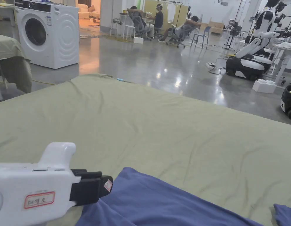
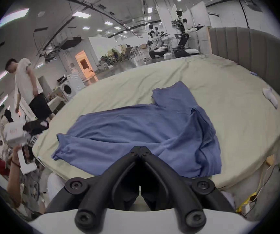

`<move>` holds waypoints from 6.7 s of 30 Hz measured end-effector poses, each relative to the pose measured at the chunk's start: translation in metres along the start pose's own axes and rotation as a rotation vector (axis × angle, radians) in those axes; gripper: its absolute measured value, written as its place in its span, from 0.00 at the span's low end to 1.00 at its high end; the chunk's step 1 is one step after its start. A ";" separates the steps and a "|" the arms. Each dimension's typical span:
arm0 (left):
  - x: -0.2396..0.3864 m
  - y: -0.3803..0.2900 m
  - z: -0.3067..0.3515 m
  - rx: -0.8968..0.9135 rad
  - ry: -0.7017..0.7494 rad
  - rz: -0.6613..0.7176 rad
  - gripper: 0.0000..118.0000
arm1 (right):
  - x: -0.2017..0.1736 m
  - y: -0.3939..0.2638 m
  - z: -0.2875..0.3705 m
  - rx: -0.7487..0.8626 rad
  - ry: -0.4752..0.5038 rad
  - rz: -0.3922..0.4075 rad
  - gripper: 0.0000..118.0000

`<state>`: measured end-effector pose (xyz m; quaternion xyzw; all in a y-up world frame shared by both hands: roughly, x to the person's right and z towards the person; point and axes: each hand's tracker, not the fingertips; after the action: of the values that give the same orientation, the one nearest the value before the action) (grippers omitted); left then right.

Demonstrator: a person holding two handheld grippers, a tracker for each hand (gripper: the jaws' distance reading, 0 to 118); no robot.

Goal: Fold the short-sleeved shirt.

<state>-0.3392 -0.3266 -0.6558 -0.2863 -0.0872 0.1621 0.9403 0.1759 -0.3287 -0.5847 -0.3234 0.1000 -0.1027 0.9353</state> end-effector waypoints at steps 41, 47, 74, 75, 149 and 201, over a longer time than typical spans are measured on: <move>-0.035 0.084 -0.219 -0.398 0.069 -0.010 0.83 | 0.058 0.056 -0.002 0.042 -0.206 -0.123 0.02; -0.025 0.067 -0.229 -0.516 0.111 -0.151 0.76 | 0.059 0.056 -0.002 0.039 -0.206 -0.128 0.02; 0.001 0.055 -0.219 -0.492 0.155 -0.211 0.04 | 0.149 0.142 -0.226 -0.484 -0.284 -0.049 0.74; 0.002 0.055 -0.219 -0.490 0.160 -0.214 0.04 | 0.146 0.140 -0.228 -0.505 -0.282 -0.039 0.58; -0.121 -0.067 -0.025 -0.260 -0.391 0.666 0.95 | 0.019 0.016 0.066 0.023 -0.133 0.004 0.02; 0.085 -0.057 -0.048 -0.418 -0.680 0.554 0.74 | 0.066 0.001 0.077 0.021 -0.163 -0.171 0.02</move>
<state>-0.2330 -0.3658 -0.6564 -0.4123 -0.3410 0.4698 0.7022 0.2593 -0.2995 -0.5337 -0.3283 -0.0052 -0.1564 0.9315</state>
